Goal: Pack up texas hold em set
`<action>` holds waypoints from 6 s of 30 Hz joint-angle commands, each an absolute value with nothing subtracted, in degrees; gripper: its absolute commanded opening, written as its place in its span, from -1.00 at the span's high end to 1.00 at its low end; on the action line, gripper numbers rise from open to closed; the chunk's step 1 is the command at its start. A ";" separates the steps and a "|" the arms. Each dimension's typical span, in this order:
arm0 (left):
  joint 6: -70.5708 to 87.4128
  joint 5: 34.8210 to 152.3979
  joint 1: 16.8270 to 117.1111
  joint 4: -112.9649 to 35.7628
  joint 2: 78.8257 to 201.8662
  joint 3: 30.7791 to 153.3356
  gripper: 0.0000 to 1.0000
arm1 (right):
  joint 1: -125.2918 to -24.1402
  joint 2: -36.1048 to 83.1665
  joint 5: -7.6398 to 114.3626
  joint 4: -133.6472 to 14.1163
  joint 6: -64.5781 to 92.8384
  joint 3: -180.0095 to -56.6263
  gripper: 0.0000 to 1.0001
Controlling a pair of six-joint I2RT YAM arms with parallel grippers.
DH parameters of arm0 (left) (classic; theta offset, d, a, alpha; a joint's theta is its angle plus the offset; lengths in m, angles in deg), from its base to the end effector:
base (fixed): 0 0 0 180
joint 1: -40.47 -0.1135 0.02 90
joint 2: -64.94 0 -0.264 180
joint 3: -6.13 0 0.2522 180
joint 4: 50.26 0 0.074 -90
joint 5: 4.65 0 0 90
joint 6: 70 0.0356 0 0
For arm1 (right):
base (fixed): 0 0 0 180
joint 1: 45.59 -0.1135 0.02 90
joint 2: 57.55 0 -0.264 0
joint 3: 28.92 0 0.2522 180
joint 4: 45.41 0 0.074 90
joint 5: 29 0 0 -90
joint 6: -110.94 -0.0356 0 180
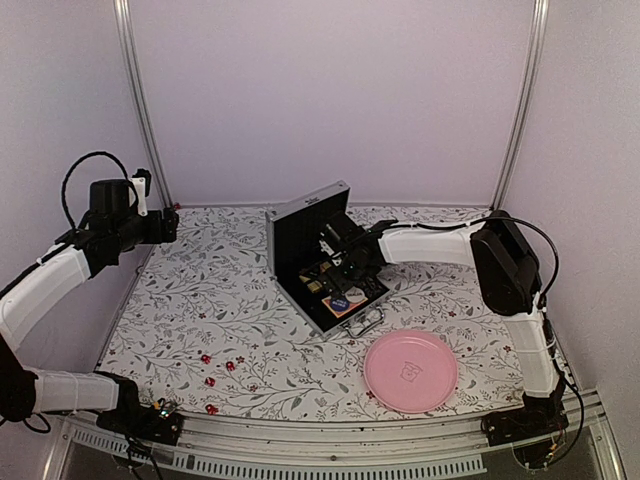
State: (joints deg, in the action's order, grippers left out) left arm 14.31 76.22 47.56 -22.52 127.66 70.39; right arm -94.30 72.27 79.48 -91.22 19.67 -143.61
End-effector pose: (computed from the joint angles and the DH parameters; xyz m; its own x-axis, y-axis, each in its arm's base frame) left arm 0.2478 -0.0251 0.3067 -0.4340 -0.0447 -0.8998 -0.0628 0.9978 -0.0192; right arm 0.3284 0.3569 0.1562 -0.5902 -0.6402 -0.4917 -0.5981 0.7559 -0.2662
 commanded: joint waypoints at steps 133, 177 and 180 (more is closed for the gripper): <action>14.12 75.40 49.20 -23.56 125.24 69.99 -0.94 | -125.05 92.02 82.30 -88.26 -7.04 -166.39 0.17; 13.38 78.14 49.22 -23.78 122.98 70.10 -0.93 | -124.55 94.11 77.27 -86.45 -3.85 -168.47 0.51; 13.40 77.90 49.24 -23.75 123.04 69.99 -0.94 | -124.60 92.91 77.06 -86.59 -3.30 -167.77 0.52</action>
State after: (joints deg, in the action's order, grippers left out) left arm 13.91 77.43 48.72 -22.91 123.61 70.39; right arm -124.66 91.88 78.91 -84.75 -4.44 -168.09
